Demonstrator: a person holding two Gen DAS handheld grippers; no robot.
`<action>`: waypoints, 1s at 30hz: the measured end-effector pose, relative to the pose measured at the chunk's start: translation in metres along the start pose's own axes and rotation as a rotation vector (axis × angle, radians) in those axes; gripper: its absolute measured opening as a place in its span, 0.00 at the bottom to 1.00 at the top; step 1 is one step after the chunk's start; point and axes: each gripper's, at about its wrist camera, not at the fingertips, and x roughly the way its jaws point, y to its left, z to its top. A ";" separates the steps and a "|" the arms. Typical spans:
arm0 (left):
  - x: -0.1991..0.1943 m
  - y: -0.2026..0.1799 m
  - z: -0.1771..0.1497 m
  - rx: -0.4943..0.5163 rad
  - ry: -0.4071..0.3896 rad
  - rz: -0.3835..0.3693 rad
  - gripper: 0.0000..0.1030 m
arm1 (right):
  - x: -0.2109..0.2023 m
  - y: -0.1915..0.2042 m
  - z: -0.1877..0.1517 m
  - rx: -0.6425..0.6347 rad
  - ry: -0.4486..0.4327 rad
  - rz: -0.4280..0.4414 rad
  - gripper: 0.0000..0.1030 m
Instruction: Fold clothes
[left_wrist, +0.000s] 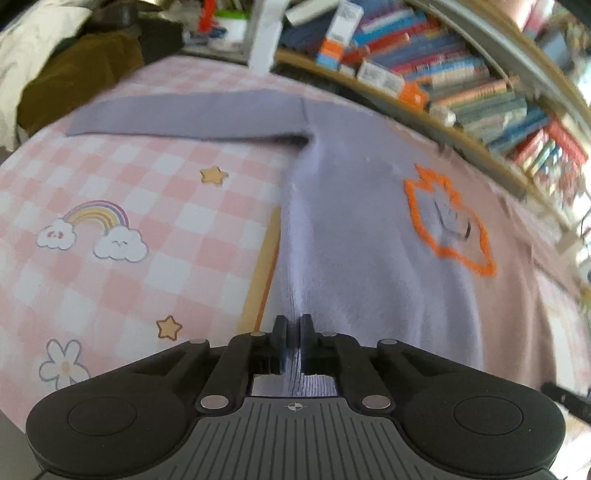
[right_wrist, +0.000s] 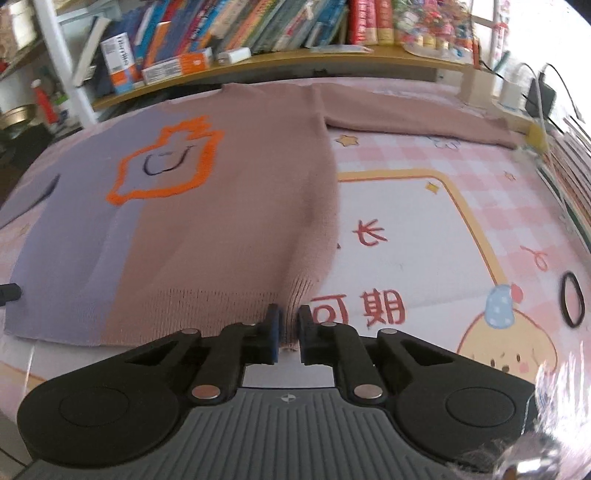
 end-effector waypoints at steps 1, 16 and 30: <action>-0.007 -0.004 0.000 0.013 -0.040 0.001 0.04 | -0.006 -0.001 0.002 0.005 -0.026 0.006 0.08; 0.002 -0.023 -0.010 0.203 -0.046 0.140 0.09 | -0.012 0.000 -0.005 -0.026 -0.017 -0.001 0.09; -0.036 -0.046 -0.021 0.227 -0.127 0.150 0.86 | -0.037 0.007 -0.001 -0.077 -0.130 -0.043 0.92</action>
